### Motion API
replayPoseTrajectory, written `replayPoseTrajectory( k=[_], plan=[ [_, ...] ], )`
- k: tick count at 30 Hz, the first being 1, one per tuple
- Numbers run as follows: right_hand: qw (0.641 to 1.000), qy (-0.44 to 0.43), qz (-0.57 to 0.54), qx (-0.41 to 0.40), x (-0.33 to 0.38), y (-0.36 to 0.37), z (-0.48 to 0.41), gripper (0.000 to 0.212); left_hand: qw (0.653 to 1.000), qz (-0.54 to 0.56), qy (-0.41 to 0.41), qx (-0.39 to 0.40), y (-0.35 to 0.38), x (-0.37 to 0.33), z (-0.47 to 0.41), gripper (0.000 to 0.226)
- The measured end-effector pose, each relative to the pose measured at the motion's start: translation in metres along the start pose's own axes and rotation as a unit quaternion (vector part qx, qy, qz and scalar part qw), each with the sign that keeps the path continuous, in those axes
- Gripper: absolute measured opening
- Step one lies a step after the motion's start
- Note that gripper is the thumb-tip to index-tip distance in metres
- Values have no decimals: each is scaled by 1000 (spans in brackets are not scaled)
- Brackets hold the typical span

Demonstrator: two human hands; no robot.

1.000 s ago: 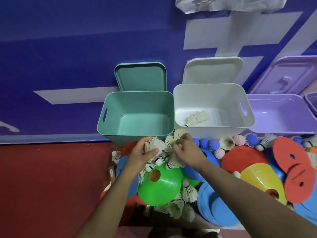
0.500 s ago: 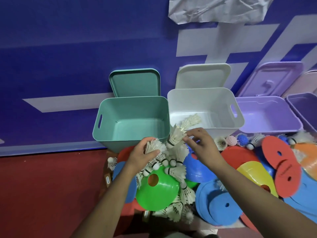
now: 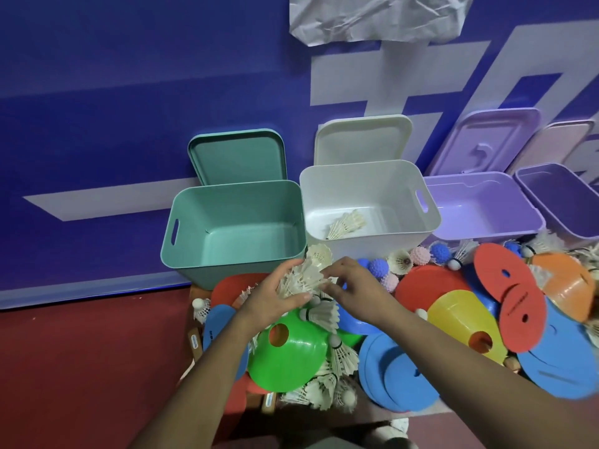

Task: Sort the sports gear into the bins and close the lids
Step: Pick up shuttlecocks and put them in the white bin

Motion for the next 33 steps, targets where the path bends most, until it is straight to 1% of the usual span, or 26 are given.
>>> replayPoseTrajectory(
  k=[3, 5, 6, 7, 8, 9, 10, 11, 12, 14, 15, 18, 20, 24, 26, 28, 29, 31, 33],
  plan=[
    [999, 4, -25, 37, 1, 0, 5, 25, 999, -35, -2, -5, -1, -1, 3, 63],
    [990, 77, -111, 31, -2, -1, 6, 28, 999, -12, -31, -41, -4, 4, 1, 55],
    [980, 127, -151, 5, -6, -1, 6, 25, 997, 6, -49, -65, -6, 5, 2, 52],
    [973, 172, -149, -27, -12, -2, 7, 16, 994, 16, -61, -87, -7, 6, 2, 50],
    [974, 195, -104, -42, -20, -3, 7, 9, 992, 19, -67, -102, -8, 6, 3, 50],
    [981, 190, -24, -30, -29, -2, 8, 24, 991, 20, -66, -112, -8, 8, 3, 50],
    [982, 184, 49, 9, -35, 1, 12, 41, 991, 24, -63, -117, -9, 9, 4, 50],
    [977, 186, 97, 45, -37, 5, 18, 52, 991, 22, -60, -117, -8, 9, 5, 50],
    [972, 188, 124, 64, -38, 10, 22, 58, 991, 20, -58, -116, -7, 9, 6, 49],
    [968, 206, 121, 69, -44, 24, 28, 60, 992, 3, -58, -114, -4, 9, 6, 50],
    [968, 216, 109, 59, -46, 30, 30, 56, 992, -10, -57, -113, -3, 9, 5, 51],
    [968, 244, 44, 33, -50, 41, 33, 35, 994, -35, -43, -96, 2, 5, 4, 55],
    [969, 248, 8, 11, -47, 33, 33, 26, 995, -42, -38, -87, 3, 5, 2, 57],
    [969, 227, -86, -37, -31, -18, 25, 21, 995, -47, -32, -81, 6, 2, -3, 57],
    [965, 213, -128, -90, -25, -48, 15, 21, 996, -45, -23, -76, 11, -5, -3, 57],
    [959, 188, -150, -151, -22, -74, 3, 16, 996, -59, -15, -62, 22, -14, -4, 56],
    [959, 176, -154, -162, -21, -83, -2, 15, 996, -71, -8, -56, 29, -18, -5, 57],
    [966, 157, -149, -142, -18, -92, -10, 16, 995, -86, 10, -47, 41, -28, -7, 57],
    [977, 134, -135, -92, -15, -93, -13, 19, 996, -73, 22, -36, 51, -38, -13, 56]
  ],
)
Point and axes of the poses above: each hand's wrist, its own z-axis away from the middle knuckle, its own y-axis out of the palm, x = y × z, the point moved 1 cm from there along -z, towards the middle knuckle, and after that the axes turned 14 degrees about -x, right-handed, at the moved point
